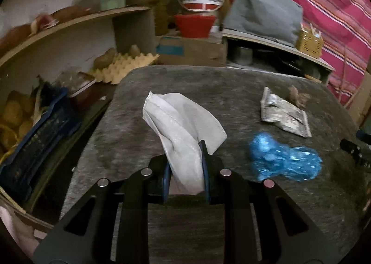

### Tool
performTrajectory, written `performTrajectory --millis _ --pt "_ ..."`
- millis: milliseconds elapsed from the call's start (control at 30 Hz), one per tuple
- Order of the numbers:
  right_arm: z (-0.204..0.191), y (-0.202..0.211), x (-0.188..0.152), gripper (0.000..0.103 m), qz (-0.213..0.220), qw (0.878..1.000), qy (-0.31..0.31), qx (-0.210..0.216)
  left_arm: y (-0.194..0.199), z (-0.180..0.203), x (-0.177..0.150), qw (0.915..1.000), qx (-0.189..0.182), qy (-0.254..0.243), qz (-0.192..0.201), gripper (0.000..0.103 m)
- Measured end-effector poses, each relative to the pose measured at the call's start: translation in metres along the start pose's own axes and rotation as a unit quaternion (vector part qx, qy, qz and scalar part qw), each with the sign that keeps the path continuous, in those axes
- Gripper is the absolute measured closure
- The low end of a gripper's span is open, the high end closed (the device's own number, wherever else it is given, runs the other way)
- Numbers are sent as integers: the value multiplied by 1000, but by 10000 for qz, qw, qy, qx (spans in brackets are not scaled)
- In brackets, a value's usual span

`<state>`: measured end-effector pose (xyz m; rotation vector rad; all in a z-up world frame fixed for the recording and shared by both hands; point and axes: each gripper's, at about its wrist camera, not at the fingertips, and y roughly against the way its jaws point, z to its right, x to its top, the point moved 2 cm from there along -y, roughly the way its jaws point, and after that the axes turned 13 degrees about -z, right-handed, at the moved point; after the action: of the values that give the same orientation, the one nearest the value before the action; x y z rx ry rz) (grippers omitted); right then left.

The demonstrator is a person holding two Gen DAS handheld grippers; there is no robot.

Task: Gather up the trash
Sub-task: 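Grasp the white tissue with the left tool while the right tool grasps the blue bag, then carry the white tissue and blue bag toward the basket with both tools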

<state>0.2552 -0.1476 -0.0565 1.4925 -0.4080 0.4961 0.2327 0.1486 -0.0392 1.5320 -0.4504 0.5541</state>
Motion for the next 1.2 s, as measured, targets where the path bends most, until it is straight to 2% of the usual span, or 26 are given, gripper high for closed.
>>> performTrajectory --millis 267,400,567,667,700,767,800,867,1200 --pt "-72 3 7 11 194 9985 221 465 4 -39 -7 9995 220 220 46 83" --pt "-104 -12 10 11 -31 9978 470 458 2 -57 -9 9990 243 368 -7 83" --pt "-120 -31 10 13 -392 9953 656 592 3 -70 -10 9986 278 460 2 83" --pt "-128 -37 7 36 -585 9921 810 760 4 -66 -10 9987 309 415 31 82" --pt "-130 -39 5 47 -639 9904 860 877 4 -65 -9 9988 296 386 31 82" --pt "-130 -39 3 56 -625 9893 890 970 4 -61 -8 9989 292 359 30 82" --pt "-130 -38 2 68 -625 9883 892 1070 4 -58 -8 9990 281 337 31 82" --pt "-124 -34 2 84 -606 9864 834 1280 5 -54 -7 9992 282 287 43 82" --pt "-71 -8 2 86 -253 9929 643 965 9 -31 -5 9995 262 146 94 82"
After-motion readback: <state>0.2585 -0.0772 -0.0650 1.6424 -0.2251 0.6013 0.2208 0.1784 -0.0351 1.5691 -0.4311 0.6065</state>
